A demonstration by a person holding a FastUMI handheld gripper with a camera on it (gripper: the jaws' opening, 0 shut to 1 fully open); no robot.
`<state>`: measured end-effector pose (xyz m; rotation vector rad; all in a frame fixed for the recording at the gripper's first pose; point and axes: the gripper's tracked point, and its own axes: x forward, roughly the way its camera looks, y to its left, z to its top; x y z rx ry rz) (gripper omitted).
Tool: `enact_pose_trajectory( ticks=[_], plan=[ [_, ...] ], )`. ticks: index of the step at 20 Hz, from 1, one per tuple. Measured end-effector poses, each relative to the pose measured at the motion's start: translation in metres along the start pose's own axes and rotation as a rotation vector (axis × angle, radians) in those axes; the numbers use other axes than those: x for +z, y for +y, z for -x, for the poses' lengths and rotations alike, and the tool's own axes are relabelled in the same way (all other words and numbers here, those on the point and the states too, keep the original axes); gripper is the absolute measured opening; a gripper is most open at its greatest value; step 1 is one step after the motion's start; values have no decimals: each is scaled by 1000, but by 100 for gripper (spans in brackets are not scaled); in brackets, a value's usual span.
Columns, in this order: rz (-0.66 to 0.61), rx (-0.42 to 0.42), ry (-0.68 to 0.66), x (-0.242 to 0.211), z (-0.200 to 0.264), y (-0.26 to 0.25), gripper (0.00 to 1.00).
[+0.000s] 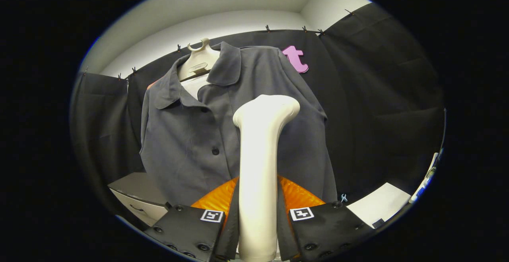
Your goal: Iron the clothes twice with a garment steamer, once on the left side and once on the right side.
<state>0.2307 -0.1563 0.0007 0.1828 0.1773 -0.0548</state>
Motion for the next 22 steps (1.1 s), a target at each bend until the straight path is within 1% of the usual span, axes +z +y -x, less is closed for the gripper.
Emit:
enact_pose_trajectory(
  ticks=[9,15,22],
  plan=[
    [-14,-18,70,-67,23,-9,47],
    [-54,-41,135,-111,33,-18,47],
    [-61,-78,193,-156,48,-34,47]
  ],
)
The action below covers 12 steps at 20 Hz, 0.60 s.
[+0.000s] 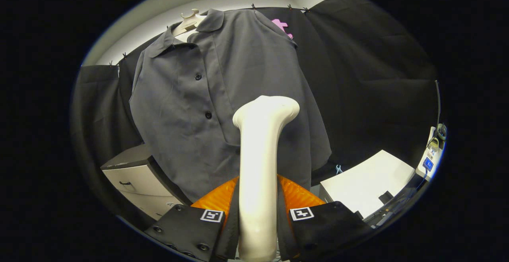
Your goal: Iron the clothes twice with a garment steamer, once on the left side and once on the right side.
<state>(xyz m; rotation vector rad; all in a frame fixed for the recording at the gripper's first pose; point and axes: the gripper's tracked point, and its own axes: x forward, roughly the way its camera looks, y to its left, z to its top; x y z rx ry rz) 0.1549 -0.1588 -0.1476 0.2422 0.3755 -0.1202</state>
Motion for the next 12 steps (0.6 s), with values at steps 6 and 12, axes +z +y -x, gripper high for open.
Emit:
enact_pose_trajectory(
  ticks=[6,12],
  plan=[
    [-23,-21,76,-52,-1,-15,47],
    [-58,-34,146,-93,4,-21,47]
  ],
)
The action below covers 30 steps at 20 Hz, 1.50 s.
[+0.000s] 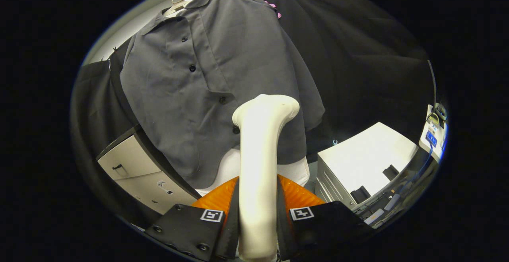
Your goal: Iron the clothes twice with a garment steamer, once on the left side and once on the right side.
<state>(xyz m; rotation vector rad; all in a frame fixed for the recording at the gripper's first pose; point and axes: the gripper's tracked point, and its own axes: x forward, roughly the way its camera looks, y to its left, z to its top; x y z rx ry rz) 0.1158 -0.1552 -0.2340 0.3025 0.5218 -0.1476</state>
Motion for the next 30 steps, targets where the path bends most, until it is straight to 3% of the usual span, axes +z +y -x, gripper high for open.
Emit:
enact_pose_trajectory(
  ticks=[11,30],
  plan=[
    [43,33,-17,8,21,26,47],
    [212,218,-254,76,158,144,47]
  ],
)
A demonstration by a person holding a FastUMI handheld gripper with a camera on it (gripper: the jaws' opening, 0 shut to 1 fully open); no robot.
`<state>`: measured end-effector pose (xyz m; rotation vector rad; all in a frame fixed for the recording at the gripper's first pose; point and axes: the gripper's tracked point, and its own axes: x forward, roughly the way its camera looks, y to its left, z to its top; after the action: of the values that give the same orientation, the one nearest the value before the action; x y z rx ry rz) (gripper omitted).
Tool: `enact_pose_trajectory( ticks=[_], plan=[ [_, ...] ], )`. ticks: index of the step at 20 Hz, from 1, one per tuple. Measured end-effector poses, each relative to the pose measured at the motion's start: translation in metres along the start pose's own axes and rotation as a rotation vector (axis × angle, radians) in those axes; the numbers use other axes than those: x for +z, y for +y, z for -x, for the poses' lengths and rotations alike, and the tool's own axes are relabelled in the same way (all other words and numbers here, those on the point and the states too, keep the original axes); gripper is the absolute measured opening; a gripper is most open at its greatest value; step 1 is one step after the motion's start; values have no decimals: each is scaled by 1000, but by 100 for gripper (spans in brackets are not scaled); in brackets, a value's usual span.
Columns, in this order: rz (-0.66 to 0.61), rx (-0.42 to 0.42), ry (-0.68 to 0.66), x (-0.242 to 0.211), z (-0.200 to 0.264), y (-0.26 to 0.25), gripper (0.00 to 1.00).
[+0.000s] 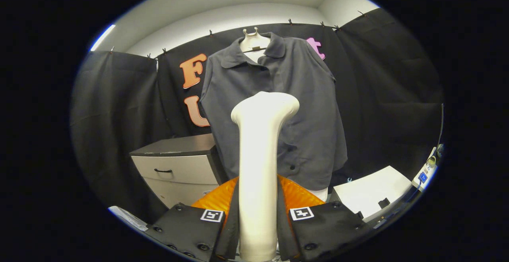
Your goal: Iron the clothes twice with a garment steamer, once on the left side and once on the right side.
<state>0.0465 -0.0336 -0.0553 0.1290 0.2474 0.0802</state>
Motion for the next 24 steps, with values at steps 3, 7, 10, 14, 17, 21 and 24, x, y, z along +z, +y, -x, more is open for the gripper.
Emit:
enact_pose_trajectory(
  ticks=[3,7,10,14,17,21,24],
  plan=[
    [12,32,-34,15,19,19,47],
    [26,48,-65,29,38,36,47],
    [42,55,-91,38,52,44,47],
    [58,65,-119,51,65,51,47],
    [47,86,-143,60,84,60,47],
    [64,88,-186,76,99,63,47],
    [76,92,-201,81,107,67,47]
  ],
)
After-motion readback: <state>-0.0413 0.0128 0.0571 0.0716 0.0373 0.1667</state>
